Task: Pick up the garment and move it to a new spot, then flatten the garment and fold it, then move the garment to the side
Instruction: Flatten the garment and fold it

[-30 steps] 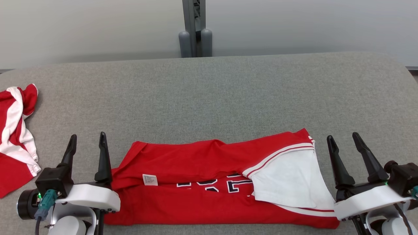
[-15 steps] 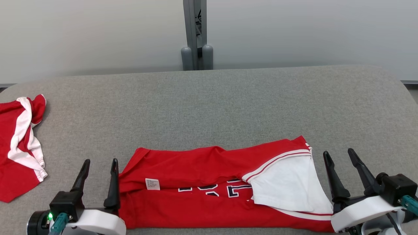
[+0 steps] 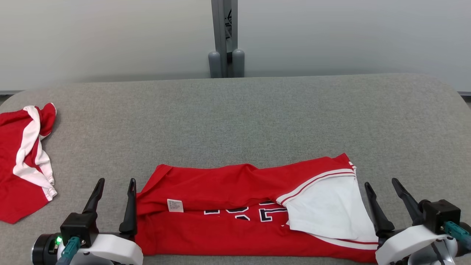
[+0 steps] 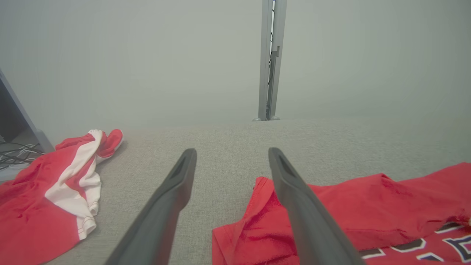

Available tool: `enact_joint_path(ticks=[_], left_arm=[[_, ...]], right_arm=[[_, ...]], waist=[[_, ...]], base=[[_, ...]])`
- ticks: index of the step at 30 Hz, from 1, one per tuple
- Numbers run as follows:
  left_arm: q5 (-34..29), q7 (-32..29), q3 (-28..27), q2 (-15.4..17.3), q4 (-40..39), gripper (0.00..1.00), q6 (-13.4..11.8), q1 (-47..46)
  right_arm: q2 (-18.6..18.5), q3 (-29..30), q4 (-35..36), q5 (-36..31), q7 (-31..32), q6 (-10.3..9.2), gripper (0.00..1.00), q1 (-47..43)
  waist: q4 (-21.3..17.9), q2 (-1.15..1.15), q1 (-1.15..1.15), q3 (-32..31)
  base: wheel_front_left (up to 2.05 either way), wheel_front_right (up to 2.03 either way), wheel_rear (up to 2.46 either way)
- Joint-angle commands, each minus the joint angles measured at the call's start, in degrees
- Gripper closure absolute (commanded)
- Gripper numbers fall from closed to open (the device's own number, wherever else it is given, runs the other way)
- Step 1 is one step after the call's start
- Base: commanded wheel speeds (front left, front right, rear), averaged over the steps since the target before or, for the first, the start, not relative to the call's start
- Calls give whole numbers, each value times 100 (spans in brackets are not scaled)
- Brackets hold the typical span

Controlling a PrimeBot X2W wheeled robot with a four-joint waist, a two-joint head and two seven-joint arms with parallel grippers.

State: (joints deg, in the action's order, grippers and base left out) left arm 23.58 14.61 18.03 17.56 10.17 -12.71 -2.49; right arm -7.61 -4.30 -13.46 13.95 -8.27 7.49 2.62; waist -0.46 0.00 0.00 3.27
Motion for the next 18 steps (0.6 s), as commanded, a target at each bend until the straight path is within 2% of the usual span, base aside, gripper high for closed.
enact_joint_path(ticks=[1, 11, 18], left_arm=[[-52, -19, -7, 54, 5, 0, -32, -79], [-61, -38, 44, 82, -4, 0, 1, -274], [-35, -15, 58, 56, 33, 0, 13, -338]], right_arm=[[-93, 10, -67, -96, 13, 1, 0, 64], [-69, -113, -1640, -270, -89, 1, 0, 502], [95, -425, -2621, 40, -312, 1, 0, 936]], waist=[[22, 0, 0, 36], [236, 0, 0, 240], [332, 0, 0, 325]], base=[[0, 0, 0], [0, 0, 0], [0, 0, 0]])
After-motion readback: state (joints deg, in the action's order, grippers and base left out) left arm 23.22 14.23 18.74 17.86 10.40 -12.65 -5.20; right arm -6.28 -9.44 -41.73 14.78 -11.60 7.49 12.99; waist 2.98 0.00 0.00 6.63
